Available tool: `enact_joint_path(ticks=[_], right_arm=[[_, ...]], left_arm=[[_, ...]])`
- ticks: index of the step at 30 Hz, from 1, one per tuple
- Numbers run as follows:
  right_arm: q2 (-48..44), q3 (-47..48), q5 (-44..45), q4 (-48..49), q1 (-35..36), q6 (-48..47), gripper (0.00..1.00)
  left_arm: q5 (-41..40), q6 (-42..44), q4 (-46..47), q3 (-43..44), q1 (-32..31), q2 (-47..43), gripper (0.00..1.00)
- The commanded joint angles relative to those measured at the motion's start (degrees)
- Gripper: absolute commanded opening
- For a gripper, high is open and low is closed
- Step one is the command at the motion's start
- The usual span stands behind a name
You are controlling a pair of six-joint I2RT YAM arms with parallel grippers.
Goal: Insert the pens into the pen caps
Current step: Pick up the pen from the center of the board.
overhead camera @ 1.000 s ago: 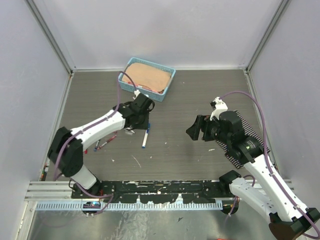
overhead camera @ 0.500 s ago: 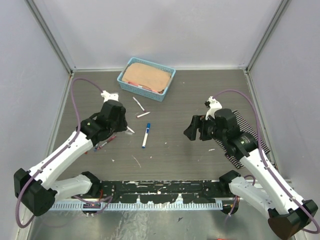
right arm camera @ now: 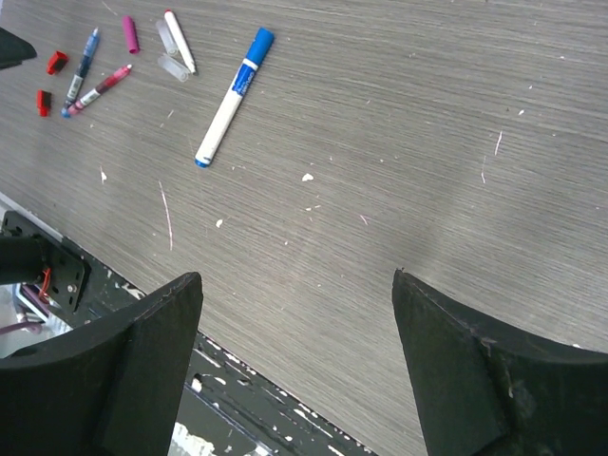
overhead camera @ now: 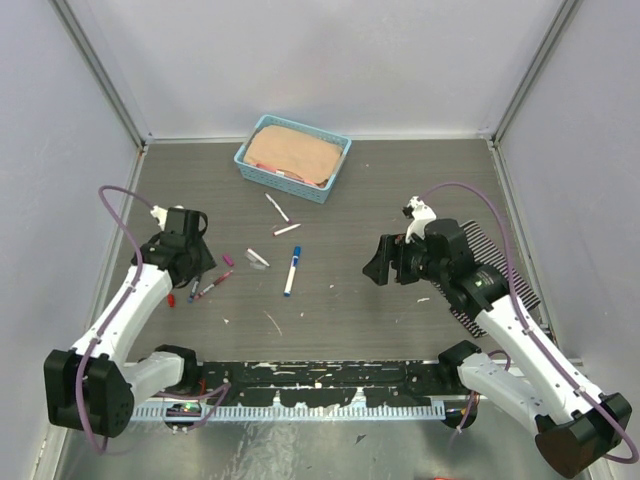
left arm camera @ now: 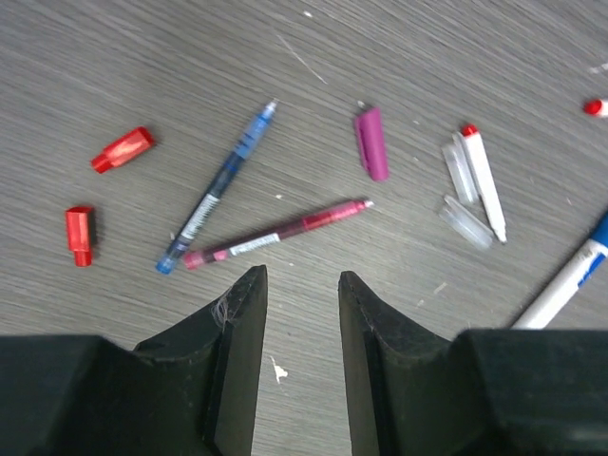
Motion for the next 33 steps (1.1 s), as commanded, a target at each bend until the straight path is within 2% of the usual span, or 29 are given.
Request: enact_joint_path(ticks=[1, 6, 12, 18, 28, 33], right_arm=[[0.9, -0.4, -1.1, 3.8, -0.2, -1.8, 0.85], [1.8, -0.6, -1.2, 3.8, -0.2, -3.0, 0.85], [1.6, -1.2, -1.4, 3.9, -0.2, -3.0, 0.85], [2.6, -1.6, -2.6, 4.0, -0.2, -4.1, 0.86], [4.8, -2.4, -5.2, 5.6, -0.2, -5.0, 0.85], [5.2, -2.4, -5.9, 5.9, -0.2, -5.0, 0.85]], left_arm=[[0.0, 0.2, 1.7, -0.3, 3.7, 1.6, 0.42], [-0.6, 3.6, 3.5, 0.4, 4.1, 4.3, 0.45], [-6.0, 5.7, 2.1, 1.2, 4.7, 7.4, 0.5], [-3.4, 5.9, 5.1, -0.2, 6.6, 10.1, 0.52], [-2.7, 7.1, 5.9, 2.5, 8.0, 18.4, 0.51], [-3.6, 7.2, 5.2, 4.1, 8.4, 21.9, 0.46]])
